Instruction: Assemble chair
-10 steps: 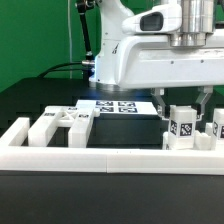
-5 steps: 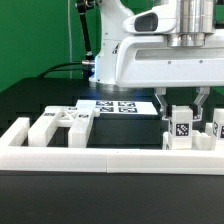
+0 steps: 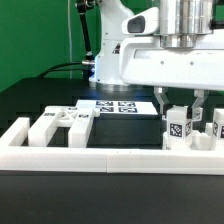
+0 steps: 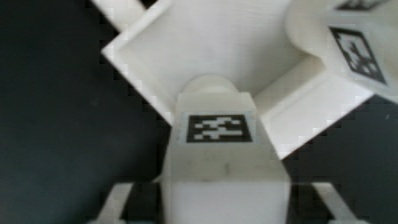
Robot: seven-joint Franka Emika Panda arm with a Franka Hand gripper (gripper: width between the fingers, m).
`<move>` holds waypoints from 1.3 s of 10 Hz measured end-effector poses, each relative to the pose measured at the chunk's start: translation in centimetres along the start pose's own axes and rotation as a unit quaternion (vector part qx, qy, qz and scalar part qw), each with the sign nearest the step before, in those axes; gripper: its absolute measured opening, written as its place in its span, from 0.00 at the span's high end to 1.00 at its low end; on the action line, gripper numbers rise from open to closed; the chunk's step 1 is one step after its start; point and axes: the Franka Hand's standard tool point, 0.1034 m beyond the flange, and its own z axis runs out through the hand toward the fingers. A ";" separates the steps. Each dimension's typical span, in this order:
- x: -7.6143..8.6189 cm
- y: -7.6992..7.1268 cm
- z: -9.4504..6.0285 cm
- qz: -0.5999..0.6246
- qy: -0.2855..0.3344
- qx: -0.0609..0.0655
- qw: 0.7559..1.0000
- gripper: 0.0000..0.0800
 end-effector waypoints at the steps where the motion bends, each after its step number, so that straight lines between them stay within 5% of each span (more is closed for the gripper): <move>1: 0.0 0.0 0.0 0.041 -0.001 -0.001 0.999 0.64; 9: -0.6 -0.4 0.1 0.284 -0.003 -0.001 0.959 0.64; 11: -0.6 -0.4 0.1 0.252 -0.003 -0.001 0.968 0.35; 12: -0.5 -0.3 0.0 0.234 -0.002 0.000 0.972 0.35; 13: -0.4 -0.4 -0.1 0.196 -0.001 0.002 0.981 0.22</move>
Offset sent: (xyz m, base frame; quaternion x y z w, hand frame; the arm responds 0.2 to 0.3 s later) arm -0.0005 0.0039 -0.0038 -0.0151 0.0141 0.2054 0.9785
